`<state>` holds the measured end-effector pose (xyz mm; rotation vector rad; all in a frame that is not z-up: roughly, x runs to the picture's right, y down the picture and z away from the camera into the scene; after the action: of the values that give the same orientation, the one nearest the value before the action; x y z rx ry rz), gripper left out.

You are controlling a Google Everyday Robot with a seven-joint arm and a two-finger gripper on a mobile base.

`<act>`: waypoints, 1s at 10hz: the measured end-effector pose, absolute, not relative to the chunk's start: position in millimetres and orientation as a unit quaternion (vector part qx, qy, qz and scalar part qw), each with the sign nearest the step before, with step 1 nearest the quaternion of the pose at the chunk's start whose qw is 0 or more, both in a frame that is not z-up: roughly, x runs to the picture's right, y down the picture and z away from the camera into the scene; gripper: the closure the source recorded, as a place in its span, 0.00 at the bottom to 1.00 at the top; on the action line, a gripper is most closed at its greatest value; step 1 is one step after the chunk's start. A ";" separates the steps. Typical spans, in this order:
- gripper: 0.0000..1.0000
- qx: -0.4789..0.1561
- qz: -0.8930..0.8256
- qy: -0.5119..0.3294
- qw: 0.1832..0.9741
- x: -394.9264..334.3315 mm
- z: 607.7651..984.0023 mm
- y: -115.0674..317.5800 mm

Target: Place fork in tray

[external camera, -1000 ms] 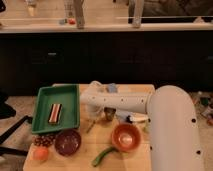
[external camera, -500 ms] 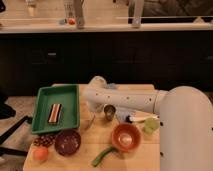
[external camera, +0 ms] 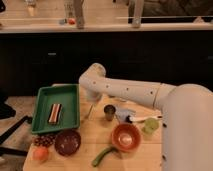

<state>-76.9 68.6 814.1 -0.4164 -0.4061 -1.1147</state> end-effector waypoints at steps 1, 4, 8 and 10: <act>1.00 -0.185 -0.533 -0.196 0.802 -87.0 806.4 58.0; 1.00 -0.151 -0.572 -0.234 0.772 -138.0 790.0 48.8; 1.00 -0.137 -0.616 -0.265 0.729 -187.2 809.2 74.2; 1.00 -0.143 -0.632 -0.270 0.712 -204.2 828.3 92.8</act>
<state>-204.2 92.8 828.3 -0.3170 -0.5989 -1.4004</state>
